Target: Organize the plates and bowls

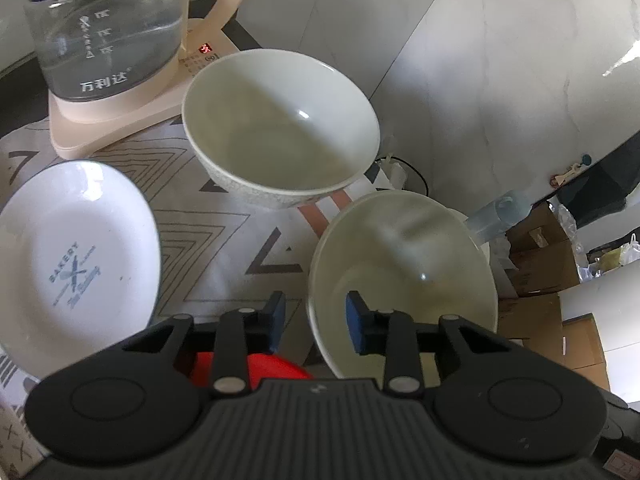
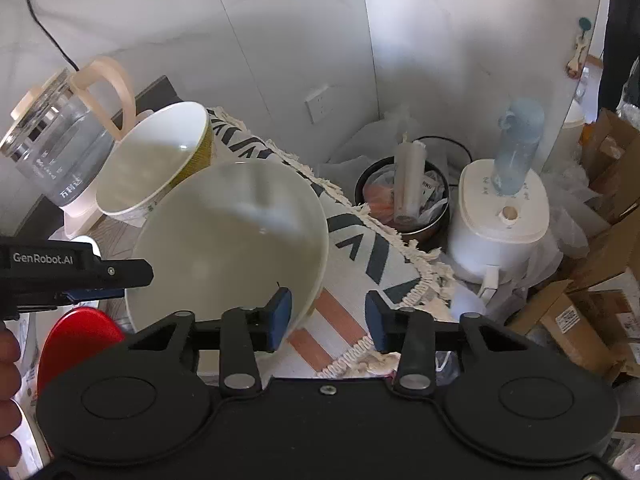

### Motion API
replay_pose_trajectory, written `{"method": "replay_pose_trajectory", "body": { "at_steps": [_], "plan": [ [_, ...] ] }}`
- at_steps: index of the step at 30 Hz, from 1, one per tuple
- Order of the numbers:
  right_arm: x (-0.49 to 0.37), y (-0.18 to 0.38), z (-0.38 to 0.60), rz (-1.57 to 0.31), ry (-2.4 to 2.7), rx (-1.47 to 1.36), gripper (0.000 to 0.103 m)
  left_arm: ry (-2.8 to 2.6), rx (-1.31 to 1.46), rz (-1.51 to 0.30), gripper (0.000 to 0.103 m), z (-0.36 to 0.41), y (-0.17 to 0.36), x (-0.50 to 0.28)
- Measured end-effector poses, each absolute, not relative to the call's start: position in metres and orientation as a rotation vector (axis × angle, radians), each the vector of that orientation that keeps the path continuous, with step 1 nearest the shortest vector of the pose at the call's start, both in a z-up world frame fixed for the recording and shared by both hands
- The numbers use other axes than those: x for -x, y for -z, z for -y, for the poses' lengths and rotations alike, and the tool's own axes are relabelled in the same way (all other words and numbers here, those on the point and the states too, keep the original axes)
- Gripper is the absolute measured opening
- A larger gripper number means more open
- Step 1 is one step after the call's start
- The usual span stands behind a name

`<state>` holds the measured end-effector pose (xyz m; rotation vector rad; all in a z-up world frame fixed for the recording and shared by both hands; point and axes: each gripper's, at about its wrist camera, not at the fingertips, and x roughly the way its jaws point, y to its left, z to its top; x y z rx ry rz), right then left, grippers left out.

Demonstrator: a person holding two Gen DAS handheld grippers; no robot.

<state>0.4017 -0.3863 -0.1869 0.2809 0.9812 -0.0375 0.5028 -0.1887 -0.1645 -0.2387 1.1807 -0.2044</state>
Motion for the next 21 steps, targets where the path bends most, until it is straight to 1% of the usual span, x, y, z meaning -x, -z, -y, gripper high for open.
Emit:
{"method": "replay_pose_trajectory", "body": {
  "at_steps": [4,5,8,9,14,17,21],
  "plan": [
    [-0.413,0.196,0.386,-1.002,0.04,-0.292,0.034,0.192,0.246,-1.214,0.02,0.188,0.179,-0.515],
    [-0.416,0.198,0.385,-1.006,0.041,-0.296,0.031,0.186,0.245,-1.219,0.016,0.188,0.182,-0.517],
    [-0.423,0.203,0.385,-1.016,0.036,-0.313,0.025,0.18,0.257,-1.23,0.013,0.188,0.188,-0.523],
    [-0.425,0.205,0.384,-1.019,0.036,-0.314,0.023,0.185,0.256,-1.229,0.011,0.189,0.188,-0.525],
    [-0.431,0.216,0.386,-1.033,0.032,-0.33,0.019,0.206,0.259,-1.243,0.005,0.193,0.197,-0.53],
    [-0.433,0.219,0.381,-1.034,0.009,-0.318,0.011,0.217,0.265,-1.251,0.004,0.194,0.202,-0.532],
    [-0.435,0.218,0.377,-1.031,0.019,-0.294,0.01,0.218,0.281,-1.246,0.004,0.192,0.202,-0.532]
  ]
}}
